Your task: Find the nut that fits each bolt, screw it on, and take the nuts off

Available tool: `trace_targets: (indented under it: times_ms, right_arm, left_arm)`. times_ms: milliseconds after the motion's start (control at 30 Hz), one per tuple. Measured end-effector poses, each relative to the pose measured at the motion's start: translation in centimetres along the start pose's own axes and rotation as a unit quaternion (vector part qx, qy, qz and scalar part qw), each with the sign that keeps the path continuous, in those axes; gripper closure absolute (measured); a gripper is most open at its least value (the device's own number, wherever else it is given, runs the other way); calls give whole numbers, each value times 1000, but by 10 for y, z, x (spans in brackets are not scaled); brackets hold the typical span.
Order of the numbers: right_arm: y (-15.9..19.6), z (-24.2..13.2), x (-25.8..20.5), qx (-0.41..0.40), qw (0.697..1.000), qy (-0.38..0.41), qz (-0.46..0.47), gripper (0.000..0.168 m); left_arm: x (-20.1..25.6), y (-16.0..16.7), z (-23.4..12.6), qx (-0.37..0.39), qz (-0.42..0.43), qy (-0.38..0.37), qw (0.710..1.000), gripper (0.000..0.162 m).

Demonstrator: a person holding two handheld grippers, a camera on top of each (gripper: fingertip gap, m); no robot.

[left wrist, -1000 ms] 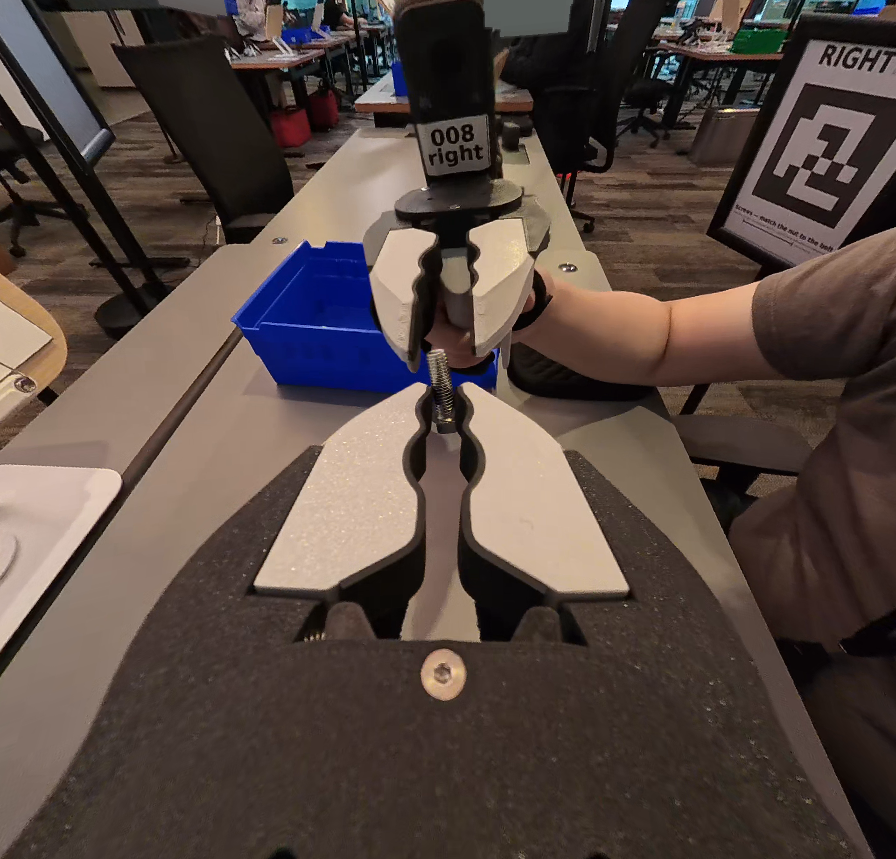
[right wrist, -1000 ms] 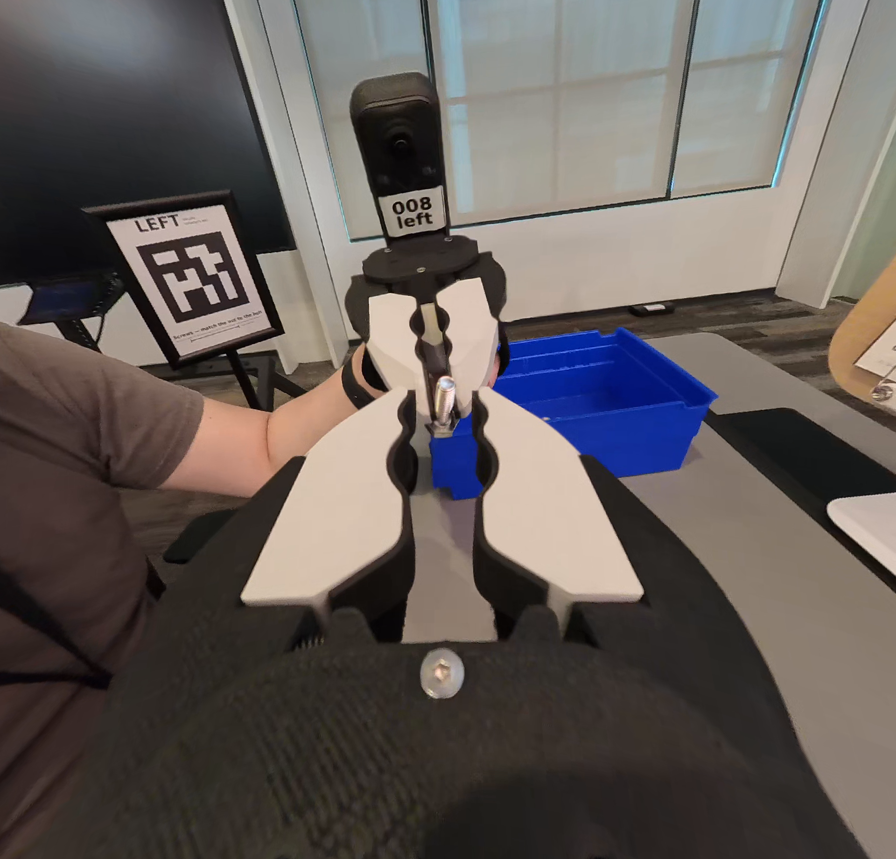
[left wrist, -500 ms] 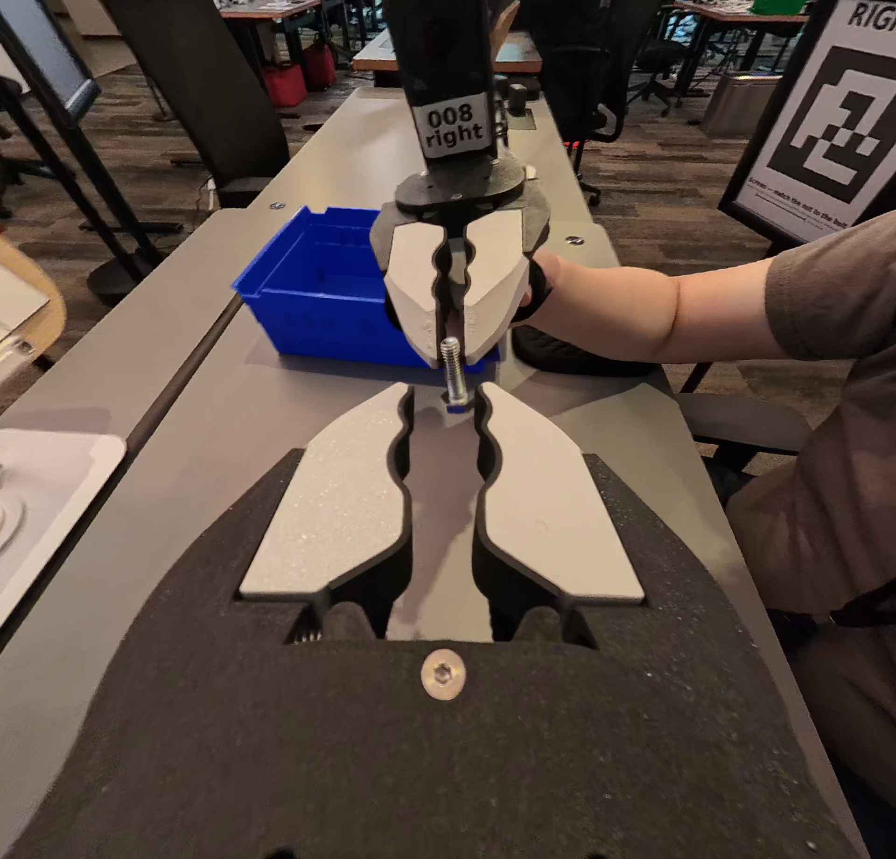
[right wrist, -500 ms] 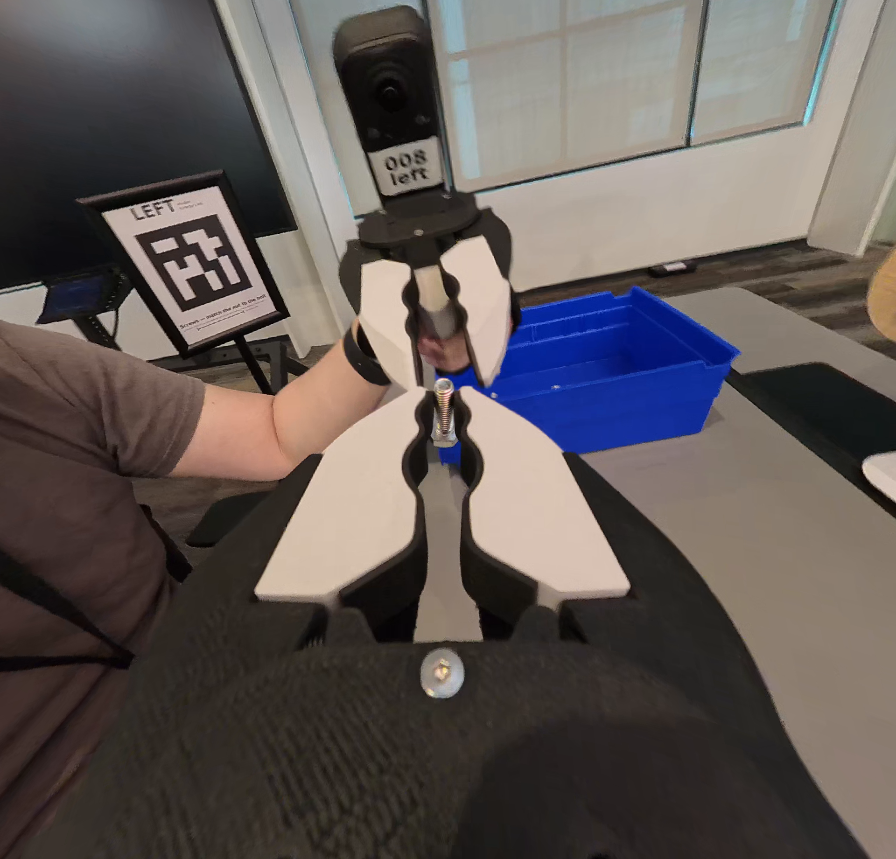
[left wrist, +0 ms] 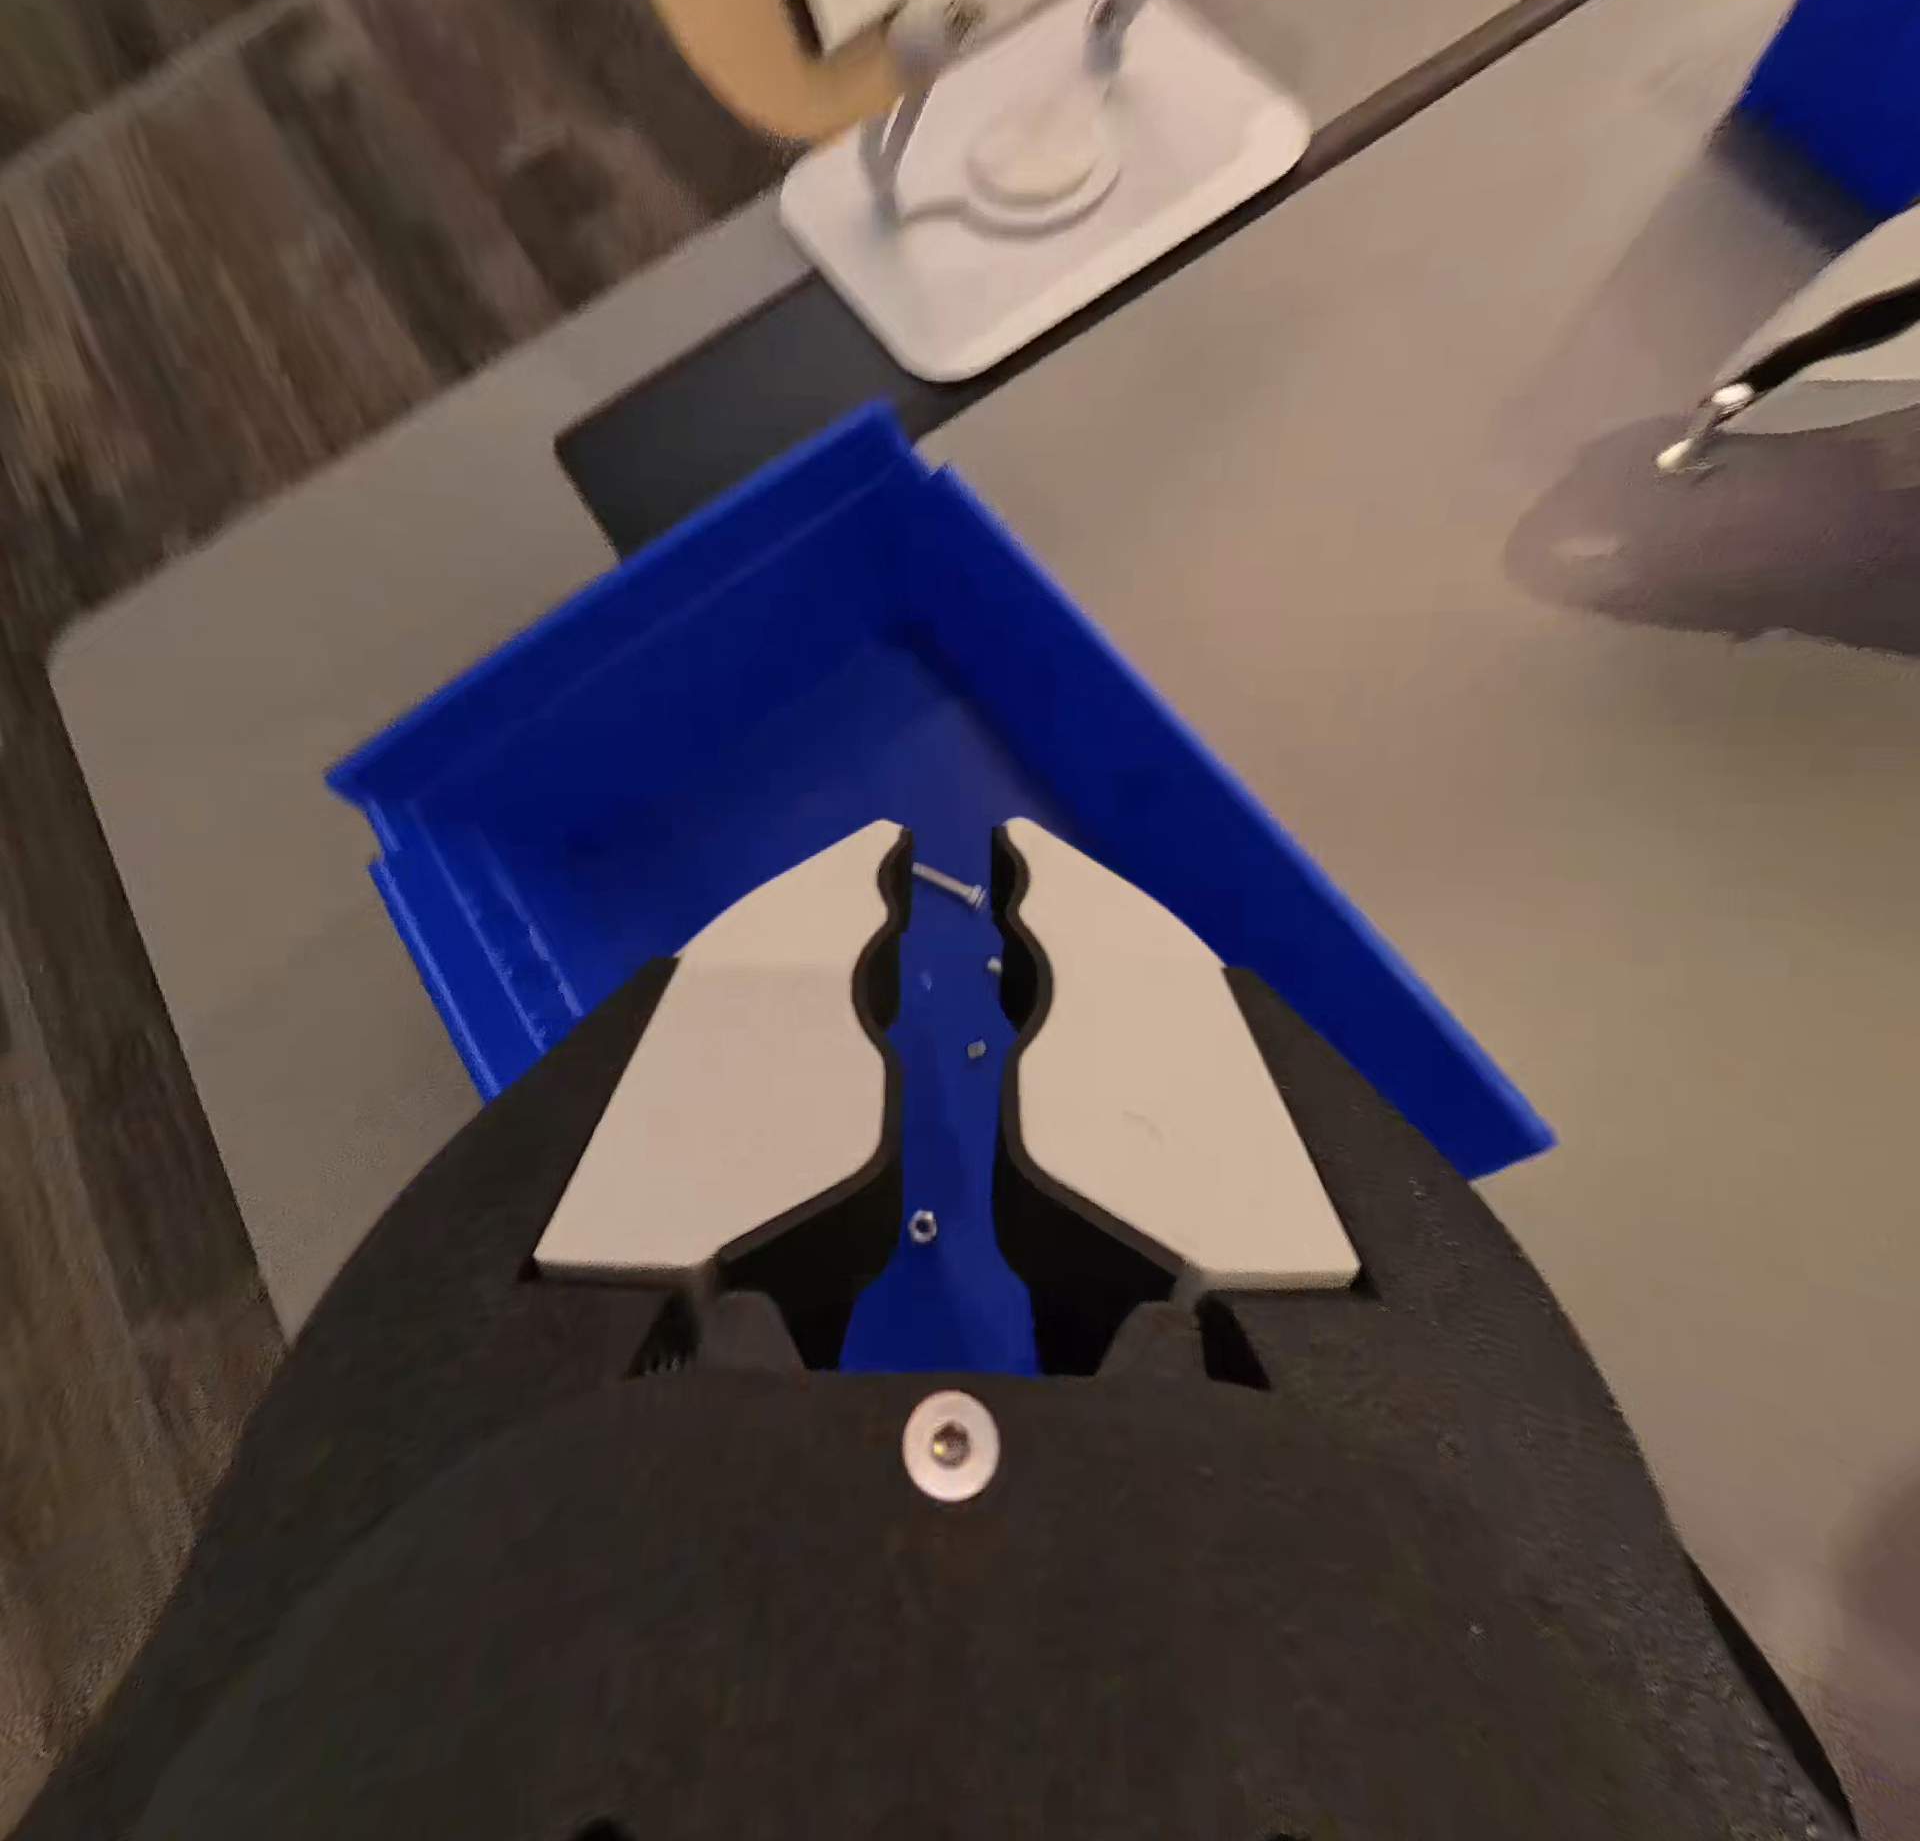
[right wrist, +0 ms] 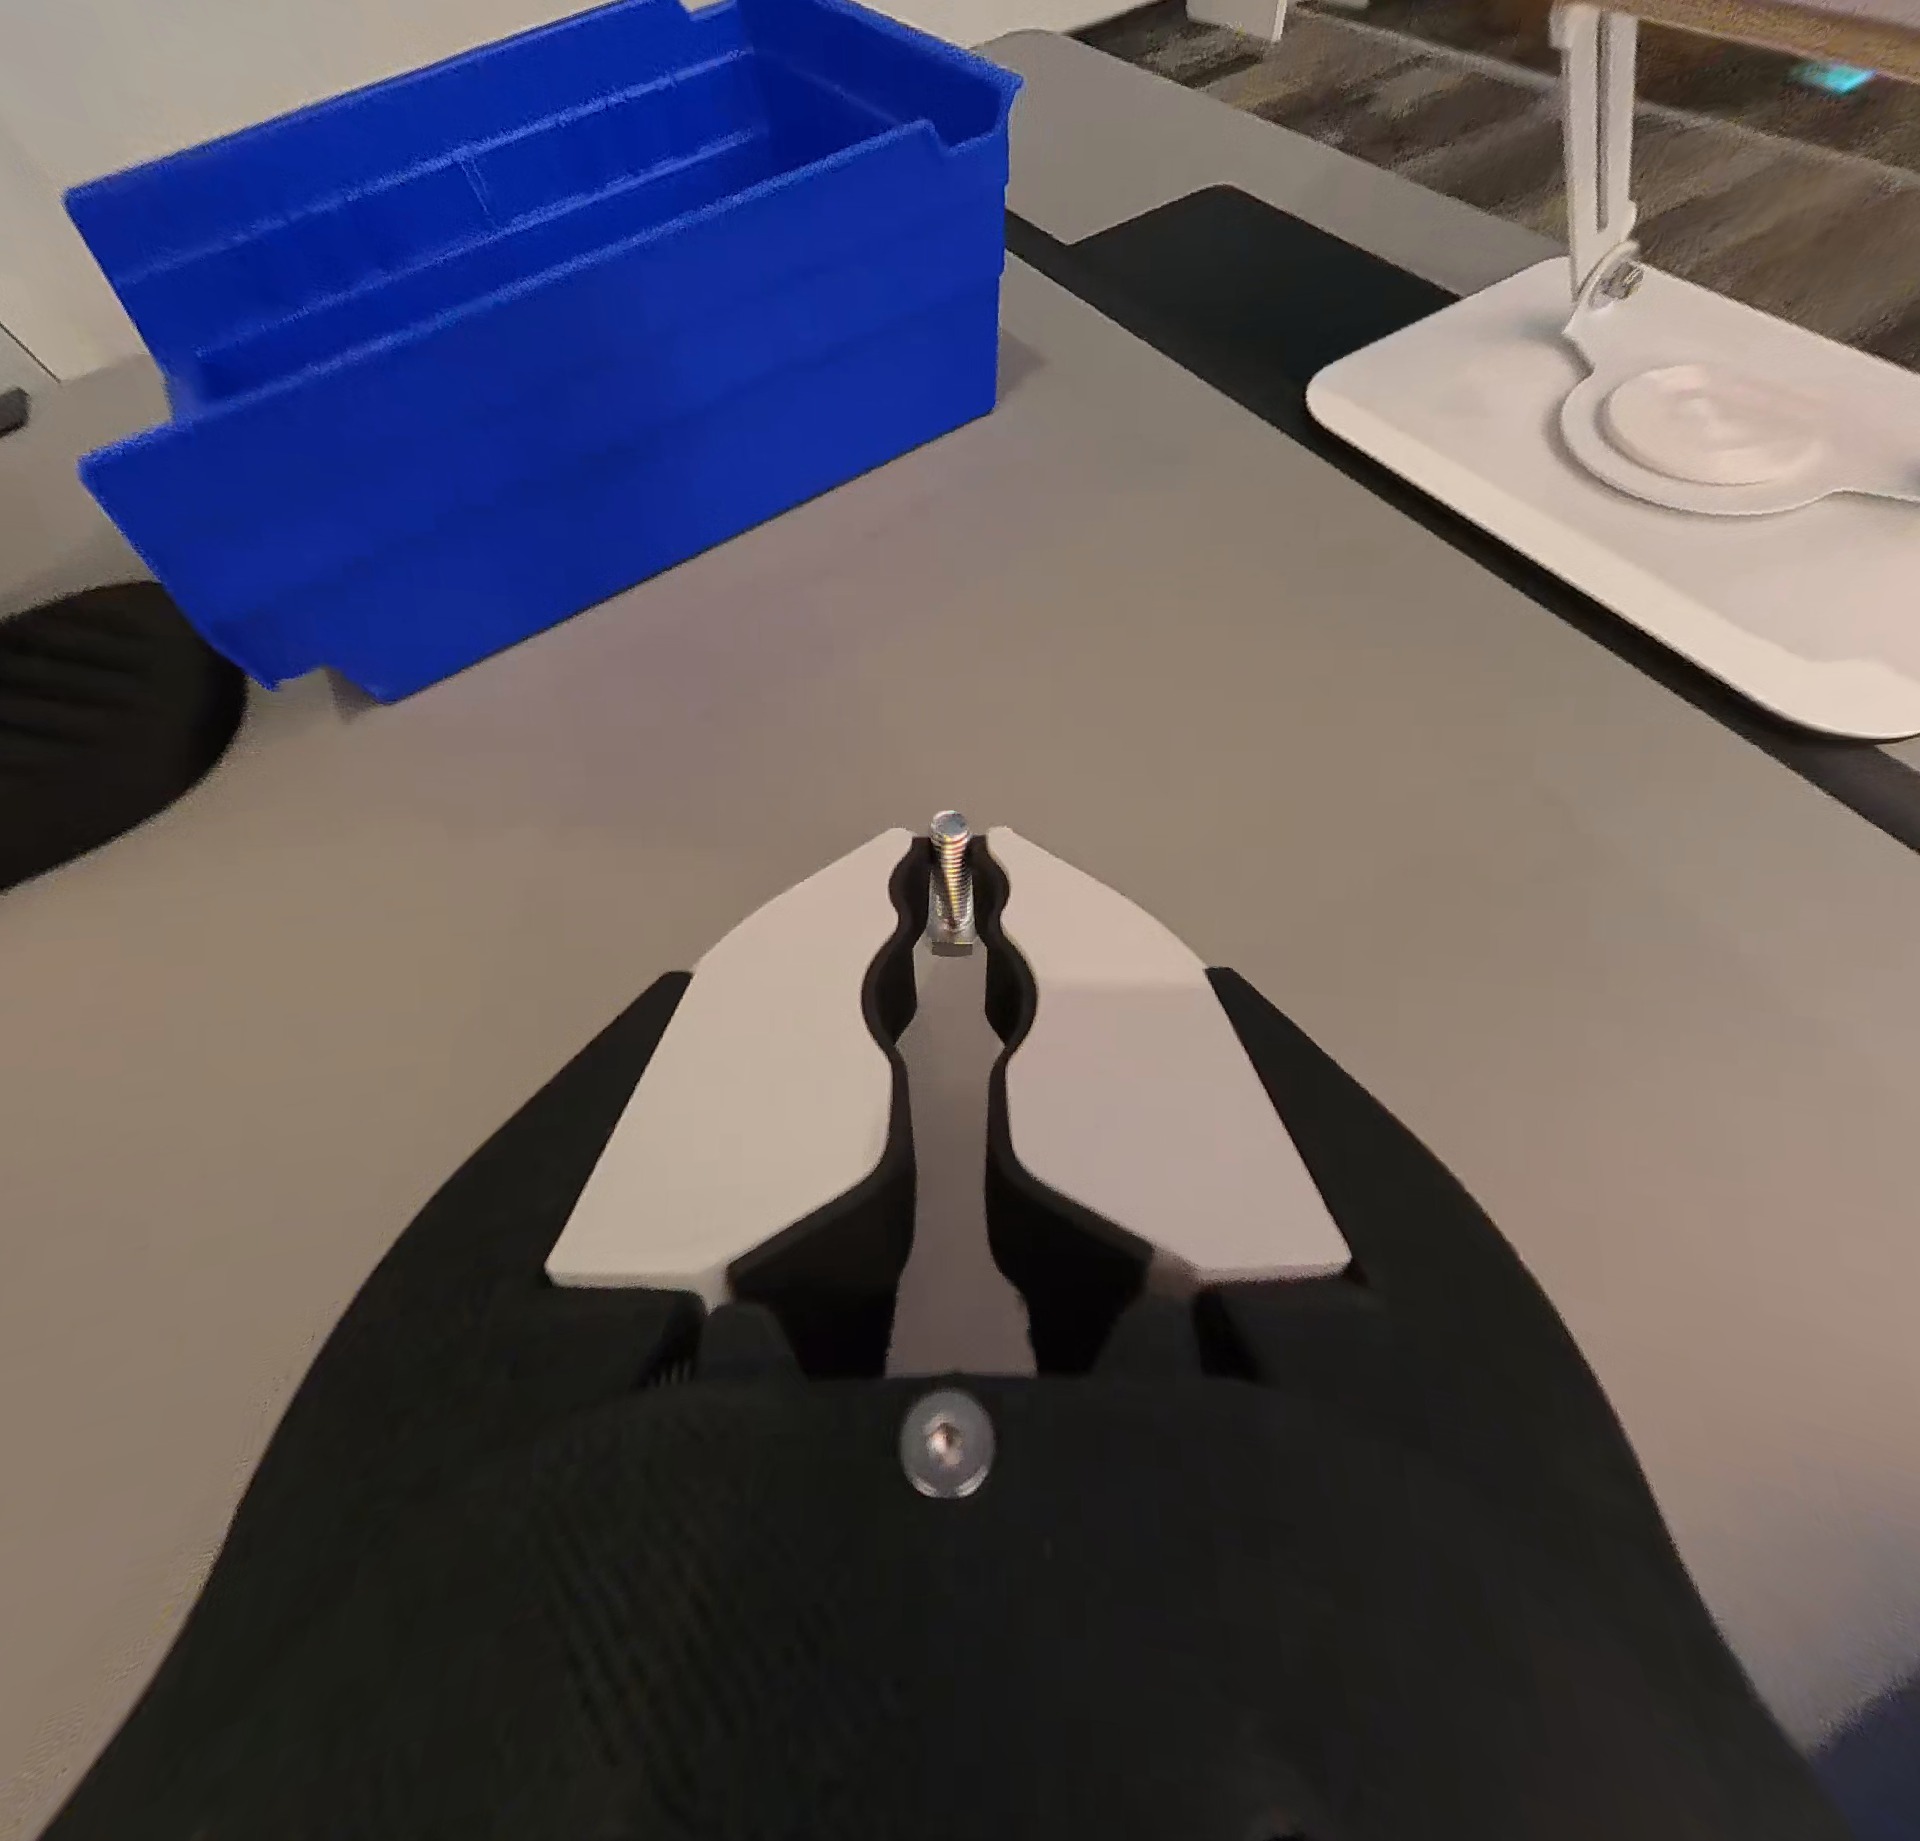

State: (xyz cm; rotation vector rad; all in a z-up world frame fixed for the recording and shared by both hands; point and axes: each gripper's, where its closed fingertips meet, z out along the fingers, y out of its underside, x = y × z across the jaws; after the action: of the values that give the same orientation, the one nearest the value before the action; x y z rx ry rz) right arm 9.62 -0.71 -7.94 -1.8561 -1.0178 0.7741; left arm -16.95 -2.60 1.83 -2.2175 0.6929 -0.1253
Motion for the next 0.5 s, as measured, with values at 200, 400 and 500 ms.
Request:
trace_targets:
  times_ms: [200,400,500]
  right_arm:
    - [18,11,8,7,999,-16,37,160]
    - [27,15,8,-4,998,-27,51,160]
    - [29,18,6,-11,998,-29,45,160]
  left_arm:
    - [-33,69,46,-169,-72,-30,983,137]
    - [-34,101,74,-249,-38,-29,967,139]
    - [-35,113,79,-276,-19,-26,961,137]
